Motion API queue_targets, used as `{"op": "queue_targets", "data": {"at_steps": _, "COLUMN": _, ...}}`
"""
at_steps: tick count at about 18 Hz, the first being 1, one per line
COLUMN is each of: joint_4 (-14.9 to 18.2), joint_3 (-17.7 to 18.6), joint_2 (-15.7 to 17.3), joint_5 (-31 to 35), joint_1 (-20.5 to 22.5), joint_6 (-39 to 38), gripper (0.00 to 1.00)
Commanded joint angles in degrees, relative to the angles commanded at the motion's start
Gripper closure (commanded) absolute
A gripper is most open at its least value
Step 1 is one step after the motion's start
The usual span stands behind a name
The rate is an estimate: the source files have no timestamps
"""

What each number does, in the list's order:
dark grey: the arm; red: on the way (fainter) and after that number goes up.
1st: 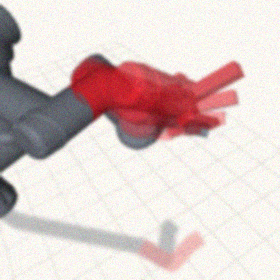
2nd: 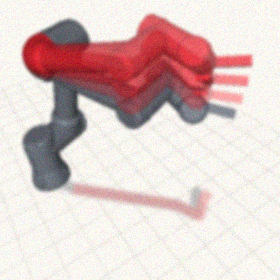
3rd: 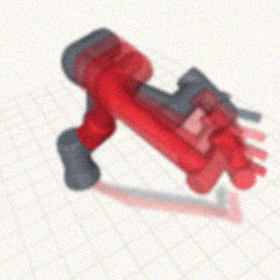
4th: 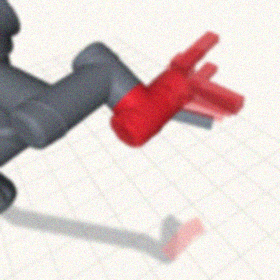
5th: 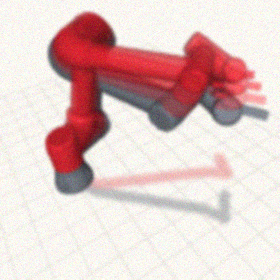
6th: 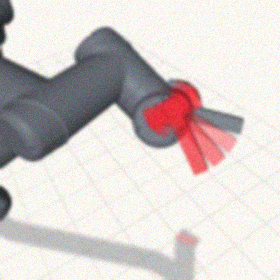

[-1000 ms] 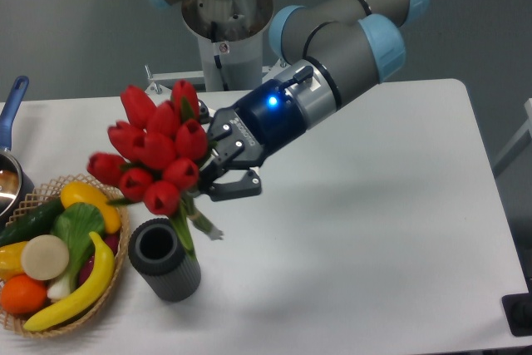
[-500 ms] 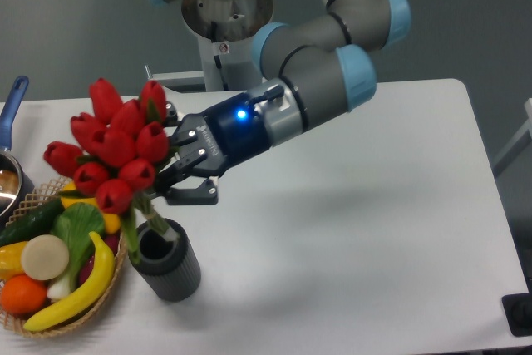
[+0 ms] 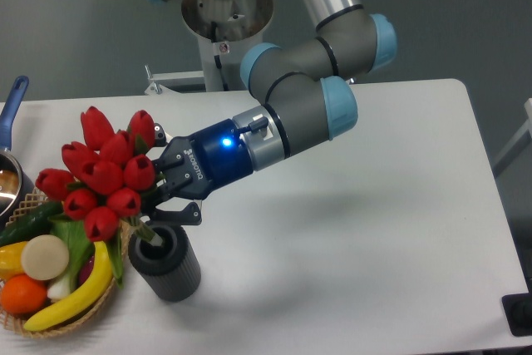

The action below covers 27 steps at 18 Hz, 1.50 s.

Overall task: Insert the flowers into the vase
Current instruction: 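Lower the tulip stems into the vase opening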

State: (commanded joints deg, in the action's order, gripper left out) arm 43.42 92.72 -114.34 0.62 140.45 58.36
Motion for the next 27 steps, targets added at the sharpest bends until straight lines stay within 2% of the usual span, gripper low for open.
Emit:
{"op": "queue_targets", "data": {"at_steps": 9, "joint_4": 0.0, "joint_3": 4.5, "joint_2": -2.6, "joint_5": 0.2, "joint_1": 0.0, "joint_6": 6.6, "gripper": 0.68}}
{"op": "queue_targets", "data": {"at_steps": 18, "joint_4": -0.1, "joint_3": 5.0, "joint_2": -5.2, "joint_5": 1.1, "joint_1": 0.1, "joint_6": 8.3, "gripper": 0.68}}
{"op": "queue_targets", "data": {"at_steps": 27, "joint_4": -0.1, "joint_3": 6.8, "joint_2": -5.8, "joint_5": 3.7, "joint_1": 0.1, "joint_6": 10.3, "gripper": 0.65}}
